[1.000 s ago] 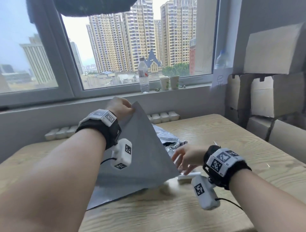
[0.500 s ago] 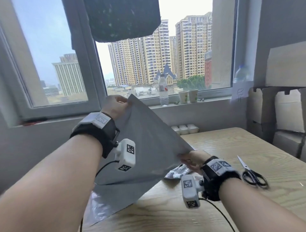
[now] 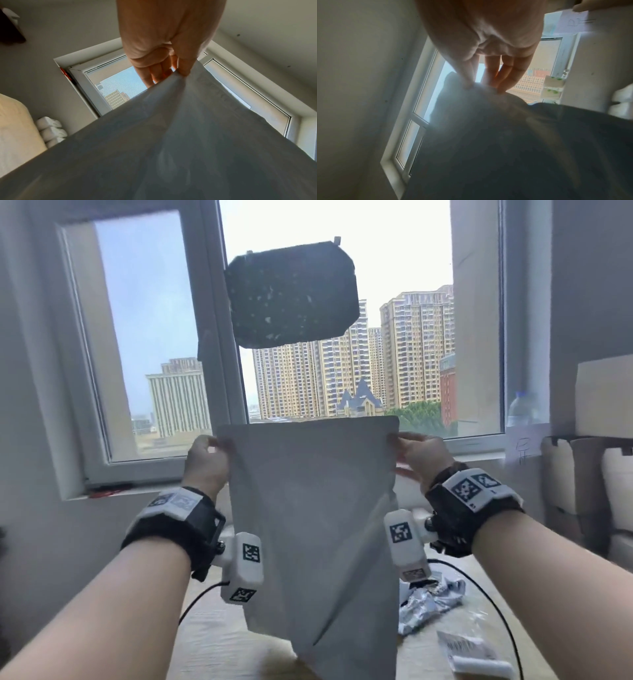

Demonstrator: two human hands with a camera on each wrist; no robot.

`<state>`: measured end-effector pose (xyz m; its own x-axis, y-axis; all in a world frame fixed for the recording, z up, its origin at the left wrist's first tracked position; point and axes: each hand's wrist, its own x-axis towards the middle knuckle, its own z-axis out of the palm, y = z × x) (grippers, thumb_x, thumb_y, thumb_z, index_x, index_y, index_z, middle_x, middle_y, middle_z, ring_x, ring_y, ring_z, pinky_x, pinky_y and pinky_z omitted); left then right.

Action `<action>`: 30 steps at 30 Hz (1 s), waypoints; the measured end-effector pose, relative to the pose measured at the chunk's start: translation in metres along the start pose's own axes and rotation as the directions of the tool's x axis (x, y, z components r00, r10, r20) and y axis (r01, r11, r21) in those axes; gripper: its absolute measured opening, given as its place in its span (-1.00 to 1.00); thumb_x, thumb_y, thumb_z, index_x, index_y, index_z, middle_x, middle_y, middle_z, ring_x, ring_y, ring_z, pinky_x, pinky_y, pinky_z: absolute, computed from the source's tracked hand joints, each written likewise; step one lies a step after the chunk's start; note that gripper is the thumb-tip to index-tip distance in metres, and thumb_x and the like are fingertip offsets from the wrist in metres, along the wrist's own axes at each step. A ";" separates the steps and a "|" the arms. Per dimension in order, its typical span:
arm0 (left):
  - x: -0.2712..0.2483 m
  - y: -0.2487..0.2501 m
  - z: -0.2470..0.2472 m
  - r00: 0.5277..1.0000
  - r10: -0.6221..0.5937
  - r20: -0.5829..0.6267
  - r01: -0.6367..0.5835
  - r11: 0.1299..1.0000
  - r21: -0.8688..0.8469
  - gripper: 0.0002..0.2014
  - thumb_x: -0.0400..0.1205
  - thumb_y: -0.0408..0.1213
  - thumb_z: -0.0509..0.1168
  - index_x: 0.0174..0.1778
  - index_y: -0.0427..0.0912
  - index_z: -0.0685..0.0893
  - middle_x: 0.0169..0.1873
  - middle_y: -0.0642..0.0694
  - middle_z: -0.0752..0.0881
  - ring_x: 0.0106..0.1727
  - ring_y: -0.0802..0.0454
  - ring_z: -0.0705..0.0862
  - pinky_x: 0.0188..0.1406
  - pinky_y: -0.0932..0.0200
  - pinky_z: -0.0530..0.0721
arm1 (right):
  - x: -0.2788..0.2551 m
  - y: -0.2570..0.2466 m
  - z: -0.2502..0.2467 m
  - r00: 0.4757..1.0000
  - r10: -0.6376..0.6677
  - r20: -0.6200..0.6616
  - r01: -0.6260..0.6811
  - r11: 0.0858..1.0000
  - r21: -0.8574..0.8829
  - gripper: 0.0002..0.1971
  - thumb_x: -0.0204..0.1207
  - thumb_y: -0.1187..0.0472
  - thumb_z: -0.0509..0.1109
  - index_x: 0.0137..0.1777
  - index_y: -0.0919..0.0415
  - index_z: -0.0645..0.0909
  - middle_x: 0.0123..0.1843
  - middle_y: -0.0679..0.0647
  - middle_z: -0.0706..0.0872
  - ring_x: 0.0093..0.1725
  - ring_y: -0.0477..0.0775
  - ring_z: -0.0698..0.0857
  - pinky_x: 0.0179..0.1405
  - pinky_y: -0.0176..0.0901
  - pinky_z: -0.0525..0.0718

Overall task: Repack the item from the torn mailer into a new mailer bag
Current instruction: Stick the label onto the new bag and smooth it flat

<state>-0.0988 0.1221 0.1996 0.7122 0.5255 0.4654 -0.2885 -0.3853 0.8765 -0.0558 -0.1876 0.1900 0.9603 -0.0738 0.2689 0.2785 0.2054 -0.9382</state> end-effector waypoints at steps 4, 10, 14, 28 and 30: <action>-0.003 -0.017 0.000 0.999 -0.031 -0.005 0.031 0.998 0.048 -0.94 0.56 -0.24 0.32 -0.13 -0.11 0.57 0.06 -0.30 0.74 0.08 -0.28 0.73 0.17 -0.33 0.68 | 0.004 0.011 0.008 0.996 0.023 -0.086 -0.031 0.996 -0.085 -0.82 0.52 0.38 0.39 -0.26 0.12 0.67 -0.13 0.13 0.78 -0.12 0.15 0.75 -0.12 0.08 0.81; -0.003 -0.017 -0.007 0.984 0.024 -0.176 0.005 0.986 0.164 -0.75 0.52 -0.18 0.49 0.00 -0.16 0.61 0.08 -0.25 0.72 0.10 -0.24 0.71 0.17 -0.14 0.69 | 0.014 0.017 0.015 0.988 -0.058 -0.145 0.028 0.979 -0.201 -0.84 0.45 0.35 0.47 -0.11 0.12 0.55 -0.08 0.09 0.68 0.01 0.22 0.75 0.01 0.14 0.79; 0.003 -0.017 -0.007 0.994 0.032 -0.107 -0.013 0.985 0.175 -0.92 0.55 -0.33 0.41 -0.17 -0.06 0.68 0.03 -0.14 0.74 0.07 -0.16 0.71 0.15 -0.08 0.71 | 0.015 0.018 0.015 0.982 -0.133 -0.137 0.092 0.957 -0.274 -0.84 0.53 0.36 0.42 -0.16 0.10 0.56 -0.07 0.04 0.64 -0.12 0.13 0.75 -0.03 0.18 0.80; -0.007 -0.010 -0.031 0.871 -0.115 0.478 -0.054 0.944 0.324 -0.48 0.13 -0.42 0.69 0.03 -0.12 0.83 -0.11 -0.18 0.86 -0.12 0.03 0.77 0.17 0.09 0.67 | 0.011 0.010 -0.003 0.966 -0.046 0.256 0.232 0.599 -0.766 -0.54 0.38 0.50 0.44 0.24 0.08 0.72 0.20 -0.02 0.74 0.25 0.02 0.64 0.38 -0.07 0.59; -0.009 -0.006 -0.029 0.875 -0.070 0.479 -0.128 0.920 0.369 -0.60 0.25 -0.54 0.62 -0.06 -0.08 0.86 -0.24 -0.09 0.86 -0.26 0.14 0.74 0.00 0.23 0.67 | 0.008 0.008 -0.004 0.965 -0.056 0.256 0.248 0.518 -0.819 -0.59 0.40 0.47 0.40 0.18 0.08 0.75 0.15 -0.01 0.76 0.19 0.03 0.67 0.28 -0.10 0.65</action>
<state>-0.1224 0.1412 0.1939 0.9499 0.1237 0.2870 -0.1206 -0.7022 0.7017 -0.0456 -0.1903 0.1841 0.9146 0.1672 0.3681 0.3705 -0.7112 -0.5975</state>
